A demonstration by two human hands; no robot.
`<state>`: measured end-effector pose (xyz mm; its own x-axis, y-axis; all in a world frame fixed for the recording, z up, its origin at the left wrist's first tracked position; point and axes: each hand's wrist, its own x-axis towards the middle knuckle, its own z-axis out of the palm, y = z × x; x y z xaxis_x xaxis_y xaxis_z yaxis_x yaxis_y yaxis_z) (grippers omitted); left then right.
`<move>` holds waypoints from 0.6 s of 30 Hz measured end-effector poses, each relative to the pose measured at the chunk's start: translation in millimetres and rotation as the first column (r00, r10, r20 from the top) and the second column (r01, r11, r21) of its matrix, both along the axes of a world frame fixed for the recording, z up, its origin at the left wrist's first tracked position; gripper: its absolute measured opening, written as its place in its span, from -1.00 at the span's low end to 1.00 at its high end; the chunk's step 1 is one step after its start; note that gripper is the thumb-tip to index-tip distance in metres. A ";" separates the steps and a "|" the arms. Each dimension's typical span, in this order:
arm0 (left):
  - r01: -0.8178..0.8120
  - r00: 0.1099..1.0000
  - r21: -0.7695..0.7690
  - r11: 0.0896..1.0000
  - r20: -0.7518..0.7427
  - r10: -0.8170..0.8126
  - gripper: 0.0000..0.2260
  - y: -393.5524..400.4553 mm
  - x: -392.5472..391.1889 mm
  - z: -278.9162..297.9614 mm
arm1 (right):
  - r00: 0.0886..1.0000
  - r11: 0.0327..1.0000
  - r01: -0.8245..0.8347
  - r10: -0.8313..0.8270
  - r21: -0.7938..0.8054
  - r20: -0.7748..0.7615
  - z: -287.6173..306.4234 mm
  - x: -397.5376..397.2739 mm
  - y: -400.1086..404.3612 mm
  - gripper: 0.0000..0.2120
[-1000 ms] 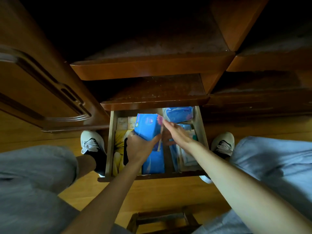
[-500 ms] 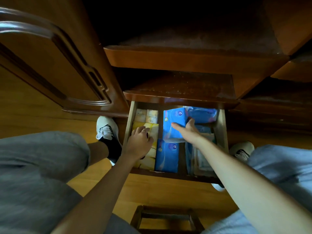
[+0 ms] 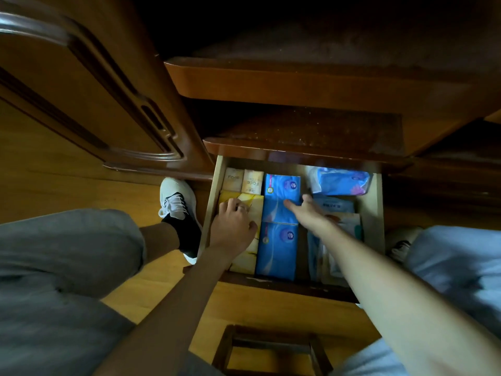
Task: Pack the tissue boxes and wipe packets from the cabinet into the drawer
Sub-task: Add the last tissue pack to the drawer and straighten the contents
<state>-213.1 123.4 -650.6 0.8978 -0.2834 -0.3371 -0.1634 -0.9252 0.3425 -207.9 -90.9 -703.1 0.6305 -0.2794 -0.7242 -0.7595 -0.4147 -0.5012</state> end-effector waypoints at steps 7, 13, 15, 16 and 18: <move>0.186 0.963 0.065 0.980 0.186 -0.195 -0.62 -25.4 -2.9 -10.8 | 1.000 1.000 0.006 -0.006 -0.013 0.005 0.0 -6.8 -8.6 -0.44; 0.462 0.870 0.154 0.873 0.114 -0.480 -0.47 -48.5 0.6 -29.0 | 0.740 0.728 0.665 -0.672 0.168 -0.016 9.2 -5.3 -31.5 -0.46; 0.478 0.863 0.172 0.861 0.092 -0.497 -0.44 -49.1 0.5 -33.9 | 0.648 0.619 0.746 -0.760 0.246 -0.055 12.0 -0.3 -44.4 -0.51; 0.476 0.864 0.172 0.863 0.092 -0.495 -0.44 -49.4 0.5 -35.5 | 0.610 0.573 0.773 -0.789 0.274 -0.070 13.8 1.9 -50.4 -0.56; 0.466 0.869 0.167 0.869 0.095 -0.485 -0.44 -50.0 0.4 -36.5 | 0.564 0.512 0.799 -0.819 0.314 -0.100 15.8 6.7 -58.6 -0.63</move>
